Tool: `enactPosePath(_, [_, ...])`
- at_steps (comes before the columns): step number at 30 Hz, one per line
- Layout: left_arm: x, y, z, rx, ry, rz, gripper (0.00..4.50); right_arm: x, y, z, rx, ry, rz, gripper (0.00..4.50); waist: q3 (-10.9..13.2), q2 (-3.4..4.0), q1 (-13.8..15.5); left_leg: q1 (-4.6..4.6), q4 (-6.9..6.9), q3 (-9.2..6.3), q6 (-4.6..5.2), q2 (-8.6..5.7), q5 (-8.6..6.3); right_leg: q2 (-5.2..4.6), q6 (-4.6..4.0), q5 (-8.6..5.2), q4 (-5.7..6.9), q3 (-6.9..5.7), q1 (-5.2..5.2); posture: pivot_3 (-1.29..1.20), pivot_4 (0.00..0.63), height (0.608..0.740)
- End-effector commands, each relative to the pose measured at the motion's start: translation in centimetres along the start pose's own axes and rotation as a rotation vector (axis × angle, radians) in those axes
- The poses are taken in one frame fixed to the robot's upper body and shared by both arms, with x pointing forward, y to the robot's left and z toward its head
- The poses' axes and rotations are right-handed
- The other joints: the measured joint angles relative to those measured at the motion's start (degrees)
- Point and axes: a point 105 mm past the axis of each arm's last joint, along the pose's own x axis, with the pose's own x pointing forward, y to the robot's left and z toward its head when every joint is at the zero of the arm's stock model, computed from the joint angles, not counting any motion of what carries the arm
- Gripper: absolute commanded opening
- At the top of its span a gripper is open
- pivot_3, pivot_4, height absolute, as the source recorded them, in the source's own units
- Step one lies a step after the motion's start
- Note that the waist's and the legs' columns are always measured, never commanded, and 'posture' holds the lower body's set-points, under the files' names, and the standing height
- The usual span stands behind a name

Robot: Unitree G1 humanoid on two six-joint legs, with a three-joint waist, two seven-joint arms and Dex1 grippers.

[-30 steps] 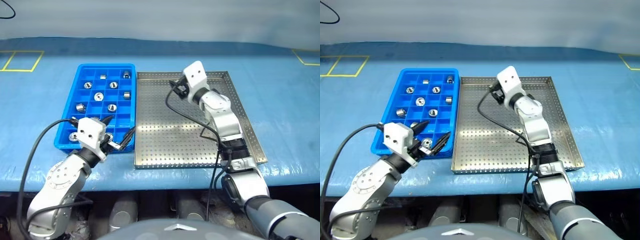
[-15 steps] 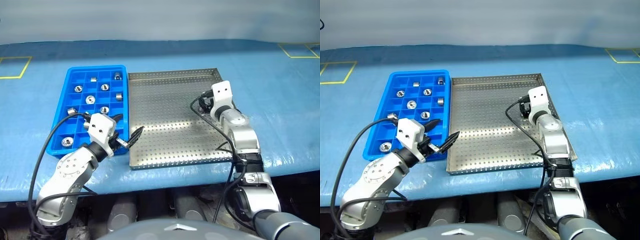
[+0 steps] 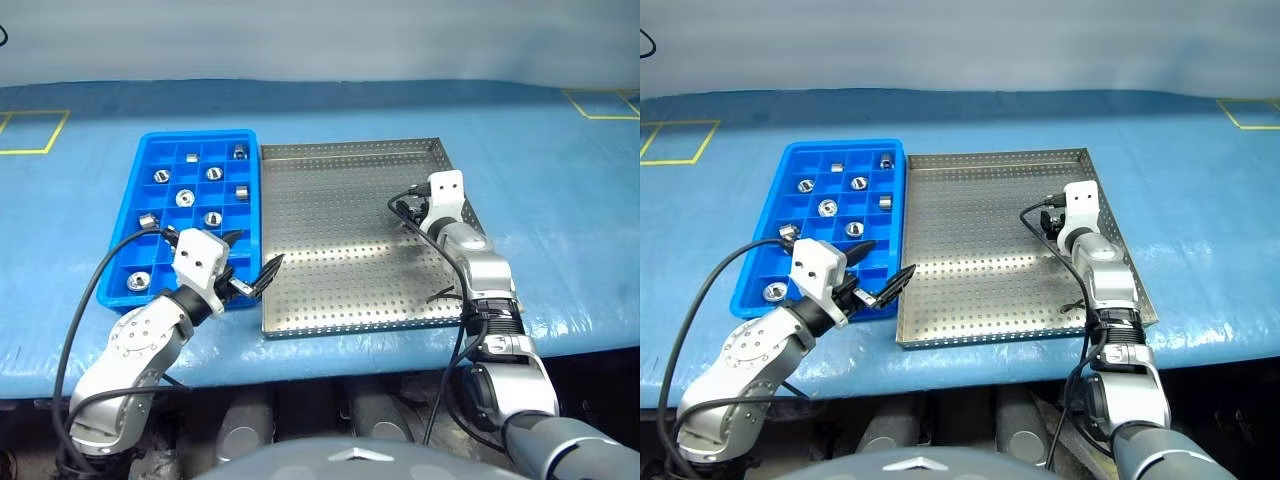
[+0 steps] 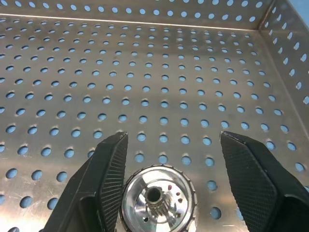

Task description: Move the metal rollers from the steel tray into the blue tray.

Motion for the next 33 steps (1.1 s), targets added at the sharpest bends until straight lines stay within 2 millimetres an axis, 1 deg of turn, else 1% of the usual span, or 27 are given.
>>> enactPosePath(1, [-0.3, 0.2, 1.0, 0.033, -0.035, 0.017, 4.5, -0.2, -0.2, 0.5, 0.02, -0.018, -0.014, 3.21, 0.0, 0.0, 0.0, 0.0, 0.0, 0.0, 0.0, 0.0, 0.0, 0.0, 0.0, 0.0, 0.0, 0.0, 0.0, -0.02, 0.15, 0.74])
enactPosePath(8, [-0.3, 0.3, 1.0, 0.035, -0.034, 0.017, 4.5, -1.0, -0.1, -0.5, 0.052, 0.011, -0.007, 3.21, 0.0, 0.0, -0.01, -0.01, 0.0, 0.0, 0.01, 0.0, -0.01, -0.01, 0.0, 0.0, -0.01, 0.0, 0.0, -0.03, 0.15, 0.74])
enactPosePath(11, [-0.2, 0.3, 1.0, 0.037, -0.033, 0.015, 4.5, -1.1, -0.2, -1.1, 0.061, 0.031, -0.015, 2.61, 0.0, 0.0, -0.08, 0.01, 0.01, 0.02, 0.01, 0.0, 0.0, -0.01, 0.01, 0.0, 0.0, 0.01, 0.01, -0.03, 0.15, 0.74])
enactPosePath(14, [-0.2, 0.3, 1.0, 0.038, -0.033, 0.015, 4.5, -1.1, -0.1, -0.8, 0.057, 0.013, -0.009, 1.7, 0.0, 0.0, -0.05, 0.01, 0.01, 0.01, 0.01, 0.0, 0.0, 0.0, 0.01, 0.0, 0.0, 0.01, 0.01, -0.03, 0.15, 0.74])
enactPosePath(18, [-0.3, 0.4, 1.0, 0.039, -0.032, 0.018, 4.5, -1.1, 0.3, 0.4, 0.029, -0.032, 0.006, 1.71, 0.0, 0.0, -0.08, 0.01, 0.0, 0.02, 0.01, 0.0, -0.01, 0.0, 0.01, 0.0, -0.01, 0.01, 0.0, -0.03, 0.15, 0.74])
enactPosePath(20, [-0.5, 0.4, 1.0, 0.036, -0.031, 0.02, 4.5, -1.2, 1.0, 1.8, -0.003, -0.081, 0.028, 1.71, 0.0, 0.01, -0.12, 0.0, 0.0, 0.02, 0.01, 0.0, -0.01, 0.0, 0.01, 0.0, -0.01, 0.01, -0.01, -0.03, 0.15, 0.74])
enactPosePath(21, [-0.6, 0.4, 0.9, 0.035, -0.028, 0.024, 4.5, -1.4, 1.9, 2.8, -0.037, -0.118, 0.062, 1.71, 0.01, 0.02, -0.18, 0.0, 0.0, 0.03, 0.01, 0.0, -0.01, 0.0, 0.01, 0.0, 0.0, 0.01, -0.02, -0.03, 0.15, 0.74])
enactPosePath(22, [-0.9, 0.5, 0.7, 0.03, -0.022, 0.032, 4.5, -1.8, 4.1, 4.6, -0.082, -0.173, 0.158, 1.71, 0.01, 0.03, -0.25, -0.01, 0.0, 0.04, 0.01, 0.01, -0.01, 0.0, 0.01, 0.0, 0.0, 0.02, -0.04, -0.02, 0.15, 0.74])
enactPosePath(23, [-1.1, 0.5, 0.6, 0.028, -0.017, 0.037, 4.5, -2.2, 5.7, 5.6, -0.113, -0.207, 0.227, 1.71, 0.02, 0.04, -0.5, -0.01, -0.01, 0.05, 0.01, 0.01, -0.01, 0.01, 0.01, 0.0, 0.01, 0.04, -0.06, -0.02, 0.15, 0.74])
enactPosePath(25, [-1.4, 0.6, 0.4, 0.022, -0.008, 0.046, 4.5, -3.1, 8.9, 6.9, -0.162, -0.25, 0.364, 1.71, 0.02, 0.04, -0.88, -0.02, -0.03, 0.08, 0.01, 0.05, -0.01, 0.05, 0.01, 0.0, 0.03, 0.08, -0.11, -0.02, 0.15, 0.74])
enactPosePath(26, [-1.5, 0.6, 0.2, 0.018, -0.001, 0.048, 4.5, -4.0, 11.9, 7.5, -0.21, -0.272, 0.49, 1.71, 0.02, 0.05, -0.93, -0.02, -0.03, 0.08, 0.01, 0.07, -0.01, 0.06, 0.01, 0.0, 0.03, 0.07, -0.12, -0.01, 0.15, 0.74])
enactPosePath(27, [-1.6, 0.5, 0.0, 0.015, 0.005, 0.049, 4.5, -5.0, 14.5, 7.8, -0.248, -0.29, 0.599, 1.71, 0.02, 0.04, -0.97, -0.01, -0.03, 0.06, 0.01, 0.08, -0.01, 0.06, 0.0, -0.01, 0.05, 0.05, -0.12, 0.0, 0.15, 0.74])
enactPosePath(29, [-1.8, 0.4, -0.2, 0.01, 0.012, 0.051, 4.5, -6.9, 18.9, 7.8, -0.314, -0.307, 0.789, 1.71, 0.02, 0.04, -0.92, 0.0, -0.03, 0.02, 0.01, 0.11, -0.01, 0.08, -0.01, -0.02, 0.05, 0.01, -0.1, 0.0, 0.15, 0.74])
enactPosePath(31, [-2.0, 0.4, -0.2, 0.007, 0.012, 0.056, 4.5, -8.0, 21.4, 7.3, -0.35, -0.303, 0.901, 1.71, 0.02, 0.04, -0.56, 0.0, -0.04, -0.05, 0.01, 0.12, -0.01, 0.08, -0.04, -0.03, 0.04, -0.05, -0.09, 0.01, 0.15, 0.74])
enactPosePath(33, [-2.3, 0.4, -0.3, 0.005, 0.015, 0.067, 4.5, -8.6, 23.3, 6.4, -0.388, -0.284, 0.981, 1.71, 0.02, 0.03, 0.3, -0.02, -0.03, -0.11, 0.0, 0.1, -0.01, 0.02, -0.05, -0.03, 0.02, -0.11, -0.07, 0.03, 0.15, 0.74])
